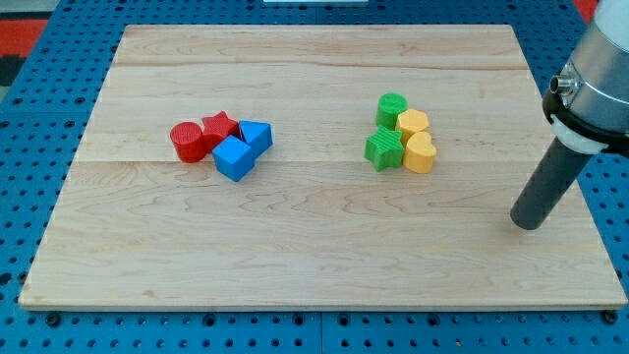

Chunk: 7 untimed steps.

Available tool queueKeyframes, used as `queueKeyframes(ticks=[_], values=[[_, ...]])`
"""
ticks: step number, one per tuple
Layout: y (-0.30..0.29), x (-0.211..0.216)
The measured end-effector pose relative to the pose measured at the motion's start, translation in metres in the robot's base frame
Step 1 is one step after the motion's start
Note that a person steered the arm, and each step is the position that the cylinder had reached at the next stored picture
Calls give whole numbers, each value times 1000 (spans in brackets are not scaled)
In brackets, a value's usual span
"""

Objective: Place your arm at the bottom right side of the yellow heart

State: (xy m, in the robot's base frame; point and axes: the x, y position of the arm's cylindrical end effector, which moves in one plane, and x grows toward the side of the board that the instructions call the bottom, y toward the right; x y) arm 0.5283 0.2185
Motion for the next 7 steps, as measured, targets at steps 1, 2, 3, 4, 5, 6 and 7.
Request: queueKeyframes(ticks=[1,2,3,4,5,6,7], values=[[2,0],[2,0],[2,0],[-10,0],[-16,0],[-23,-5],[-39,-27]])
